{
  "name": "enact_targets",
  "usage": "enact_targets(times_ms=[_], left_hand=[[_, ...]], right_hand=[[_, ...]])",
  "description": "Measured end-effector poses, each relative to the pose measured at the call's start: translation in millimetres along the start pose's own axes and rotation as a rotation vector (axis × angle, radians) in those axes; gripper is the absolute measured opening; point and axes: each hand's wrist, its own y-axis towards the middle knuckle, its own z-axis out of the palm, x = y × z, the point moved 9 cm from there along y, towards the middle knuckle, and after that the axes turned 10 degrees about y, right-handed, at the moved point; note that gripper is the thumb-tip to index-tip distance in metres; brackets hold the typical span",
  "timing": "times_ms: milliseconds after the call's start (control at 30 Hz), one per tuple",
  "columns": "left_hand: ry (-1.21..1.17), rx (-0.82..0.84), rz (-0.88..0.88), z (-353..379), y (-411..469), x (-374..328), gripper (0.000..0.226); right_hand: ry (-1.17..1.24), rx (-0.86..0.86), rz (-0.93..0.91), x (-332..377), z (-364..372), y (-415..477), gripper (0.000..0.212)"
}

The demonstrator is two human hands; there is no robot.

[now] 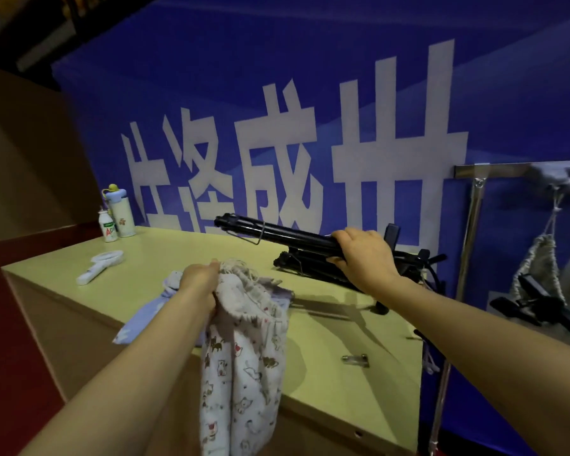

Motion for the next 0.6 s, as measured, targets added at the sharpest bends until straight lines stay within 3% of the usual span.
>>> enact_targets(times_ms=[233,433,600], left_hand=[[0.069,-0.091,-0.005,-49,-11,12,0.015],[0.098,-0.147,0.021,-75,-14,5,0.034],[0.262,-0.193,0.139,-73,-38,-22,0.04]], right_hand=[[-0.045,-0.018,-0.198,32,-40,-46,0.045],[-0.069,-0.075,-0.255,34,-68,-64,0.041],[-0.142,-0.095,-0.347,39,-81,-74,0.041]])
